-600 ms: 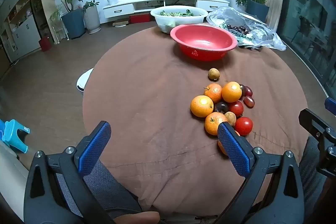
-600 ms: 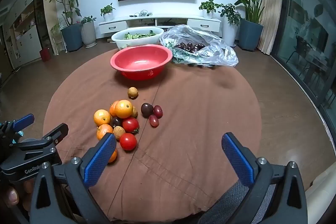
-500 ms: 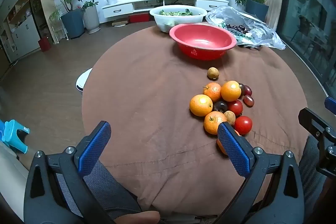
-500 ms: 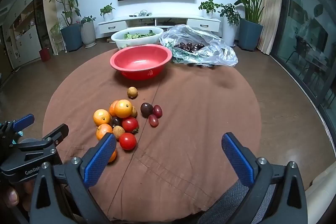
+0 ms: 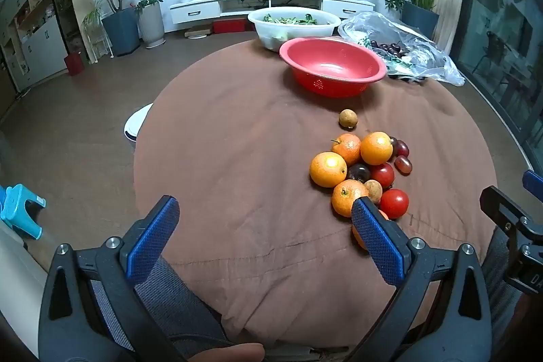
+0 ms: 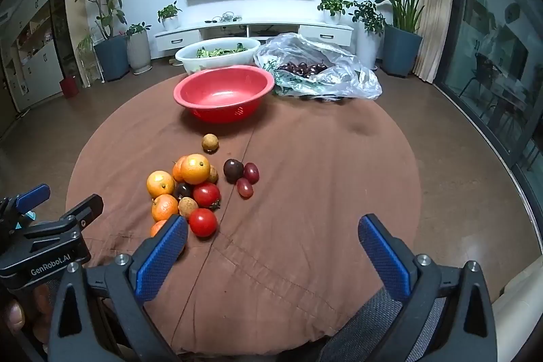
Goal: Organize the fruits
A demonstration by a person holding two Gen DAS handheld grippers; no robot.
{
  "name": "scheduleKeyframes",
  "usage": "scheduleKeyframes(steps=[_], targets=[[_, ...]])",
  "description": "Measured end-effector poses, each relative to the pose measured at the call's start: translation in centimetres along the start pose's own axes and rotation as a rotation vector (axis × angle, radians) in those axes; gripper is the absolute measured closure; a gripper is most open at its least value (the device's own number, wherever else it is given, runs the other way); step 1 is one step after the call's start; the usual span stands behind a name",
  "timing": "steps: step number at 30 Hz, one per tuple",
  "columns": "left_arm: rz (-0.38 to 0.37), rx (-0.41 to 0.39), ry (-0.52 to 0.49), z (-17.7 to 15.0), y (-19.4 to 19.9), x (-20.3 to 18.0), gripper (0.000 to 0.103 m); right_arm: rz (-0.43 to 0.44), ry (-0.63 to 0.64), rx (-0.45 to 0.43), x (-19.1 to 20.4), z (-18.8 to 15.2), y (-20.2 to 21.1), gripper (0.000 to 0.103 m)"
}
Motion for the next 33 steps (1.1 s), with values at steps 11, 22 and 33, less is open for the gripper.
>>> scheduleKeyframes(steps=[11, 22, 33], targets=[[0.001, -0.007, -0.002, 0.09, 0.22, -0.03, 0.0, -0.006, -0.009, 0.007, -0.01, -0.13, -0.28, 0.0], [0.0, -0.014, 0.002, 0.17, 0.47, 0.02, 0.0, -0.009, -0.018, 0.017, -0.05, -0.35, -0.6, 0.0], [-0.004, -0.01, 0.001, 0.15, 0.48, -0.04, 0.0, -0.008, -0.02, 0.02, -0.02, -0.45, -0.71, 0.0]])
Point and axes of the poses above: each gripper's, at about its wrist camera, not at the fingertips, and y roughly against the way its jaws point, x to its left, z to its top, the point moved 5 cm from there along -y, roughly the way its jaws point, and after that the axes turned 9 degrees about -z, right-handed, at the moved point
